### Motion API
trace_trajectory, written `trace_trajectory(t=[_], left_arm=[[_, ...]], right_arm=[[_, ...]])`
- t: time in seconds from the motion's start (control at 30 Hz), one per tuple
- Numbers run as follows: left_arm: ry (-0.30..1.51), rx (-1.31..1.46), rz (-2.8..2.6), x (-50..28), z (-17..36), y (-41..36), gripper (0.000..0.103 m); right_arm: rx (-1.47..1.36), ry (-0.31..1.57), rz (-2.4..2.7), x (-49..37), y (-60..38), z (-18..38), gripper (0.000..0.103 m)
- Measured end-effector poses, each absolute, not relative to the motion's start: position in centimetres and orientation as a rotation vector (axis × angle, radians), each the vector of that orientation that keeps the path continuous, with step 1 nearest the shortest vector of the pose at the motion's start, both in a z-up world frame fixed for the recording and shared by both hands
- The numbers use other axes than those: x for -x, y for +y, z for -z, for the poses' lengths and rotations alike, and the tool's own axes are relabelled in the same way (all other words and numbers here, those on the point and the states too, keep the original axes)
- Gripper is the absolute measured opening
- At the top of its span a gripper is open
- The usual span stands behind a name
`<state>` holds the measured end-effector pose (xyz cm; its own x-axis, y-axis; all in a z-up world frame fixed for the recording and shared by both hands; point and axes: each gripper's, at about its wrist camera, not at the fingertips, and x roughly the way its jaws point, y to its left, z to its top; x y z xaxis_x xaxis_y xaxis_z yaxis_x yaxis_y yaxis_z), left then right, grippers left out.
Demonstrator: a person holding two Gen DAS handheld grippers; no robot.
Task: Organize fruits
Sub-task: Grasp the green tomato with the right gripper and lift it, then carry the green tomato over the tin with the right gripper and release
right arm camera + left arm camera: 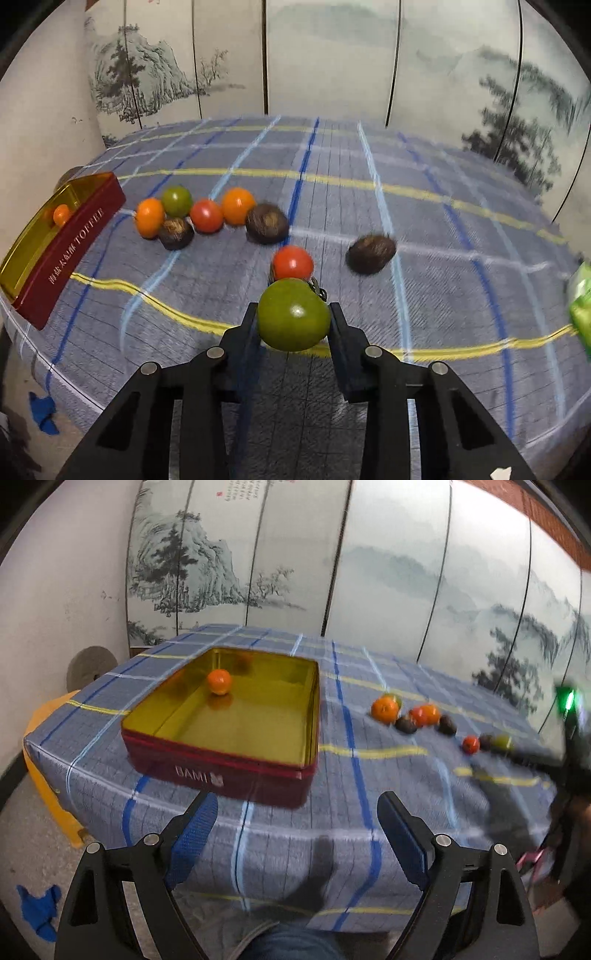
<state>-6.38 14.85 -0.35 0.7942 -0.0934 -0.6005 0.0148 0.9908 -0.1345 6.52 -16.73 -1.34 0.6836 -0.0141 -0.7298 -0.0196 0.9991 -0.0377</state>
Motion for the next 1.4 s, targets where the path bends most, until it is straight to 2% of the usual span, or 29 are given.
trace_trajectory(t=[0.23,0.63,1.4], left_arm=[[0.703,0.095,0.014,7.0,2.1,14.9,0.088],[0.746,0.085,-0.081,9.5,3.7,17.8,0.088],[0.768,0.136,-0.138,10.8,4.7,21.1,0.088]], right_arm=[[0.086,0.755,0.011,-7.7,-14.3,-3.0,0.032],[0.221,0.686,-0.071,-10.2,-5.5,-6.5,0.032],[0.315,0.675,-0.202,-10.5,4.6,-7.2,0.032]])
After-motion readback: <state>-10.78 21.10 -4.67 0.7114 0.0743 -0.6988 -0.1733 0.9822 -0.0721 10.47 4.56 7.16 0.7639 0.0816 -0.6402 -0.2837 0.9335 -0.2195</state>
